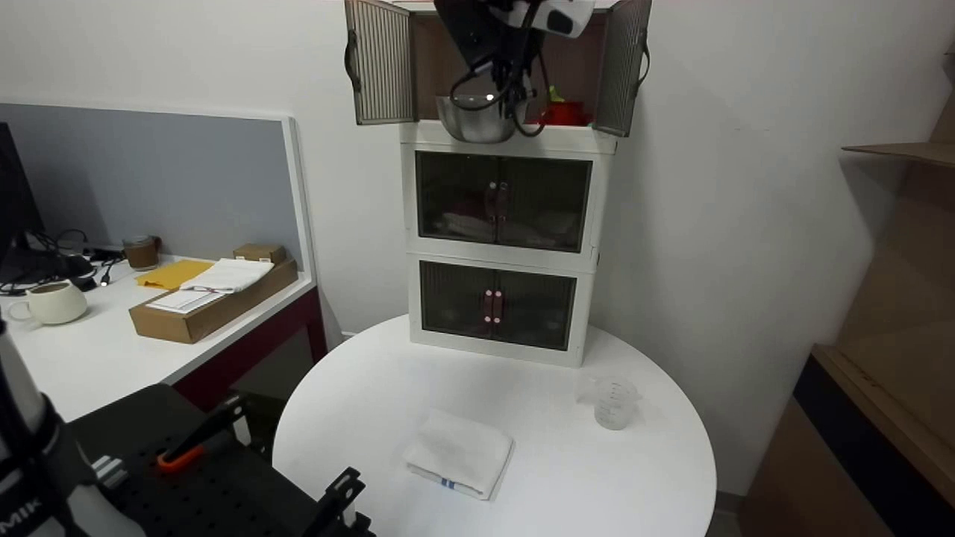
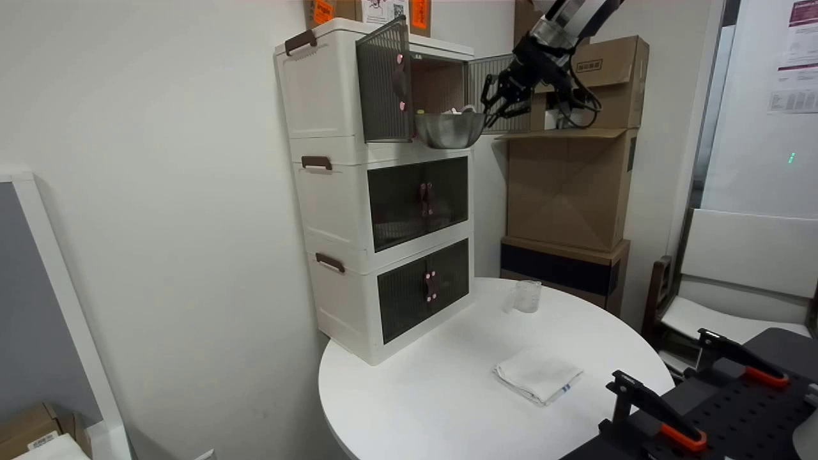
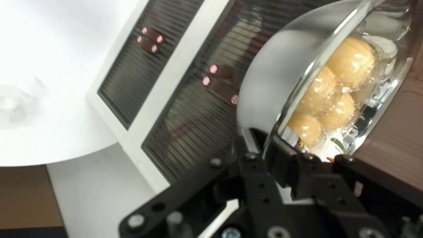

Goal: Remove the silver dish from the top cabinet

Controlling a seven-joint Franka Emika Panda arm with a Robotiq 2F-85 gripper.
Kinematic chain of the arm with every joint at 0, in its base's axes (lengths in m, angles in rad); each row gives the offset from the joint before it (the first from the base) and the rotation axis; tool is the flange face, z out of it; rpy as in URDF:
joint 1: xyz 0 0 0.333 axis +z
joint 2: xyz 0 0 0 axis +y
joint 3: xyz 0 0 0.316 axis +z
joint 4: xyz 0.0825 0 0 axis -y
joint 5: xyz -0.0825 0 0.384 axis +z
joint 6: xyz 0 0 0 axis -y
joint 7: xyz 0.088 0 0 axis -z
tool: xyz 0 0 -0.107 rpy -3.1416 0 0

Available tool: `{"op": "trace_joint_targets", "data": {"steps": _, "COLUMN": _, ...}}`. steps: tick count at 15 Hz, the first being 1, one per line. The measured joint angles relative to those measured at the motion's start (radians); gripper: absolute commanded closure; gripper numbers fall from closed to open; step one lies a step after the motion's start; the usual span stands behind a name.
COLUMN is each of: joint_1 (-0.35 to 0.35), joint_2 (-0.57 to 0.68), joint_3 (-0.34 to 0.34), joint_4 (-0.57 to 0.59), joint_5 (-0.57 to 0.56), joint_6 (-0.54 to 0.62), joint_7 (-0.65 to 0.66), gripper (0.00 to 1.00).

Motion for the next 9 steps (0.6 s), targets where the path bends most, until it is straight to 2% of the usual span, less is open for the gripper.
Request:
{"op": "trace_joint_targets", "data": {"steps": 5, "joint_1": 0.020, "joint_2": -0.132, "joint_3": -0.032, "joint_4": -0.254, "joint_5": -0.151, "joint_6": 0.103, "joint_7": 0.159, "gripper": 0.98}}
{"op": "trace_joint_targets", "data": {"steps": 9, "joint_1": 0.028, "joint_2": -0.144, "joint_3": -0.069, "joint_4": -0.391, "joint_5": -0.168, "joint_6": 0.230, "joint_7": 0.163, "gripper": 0.98}}
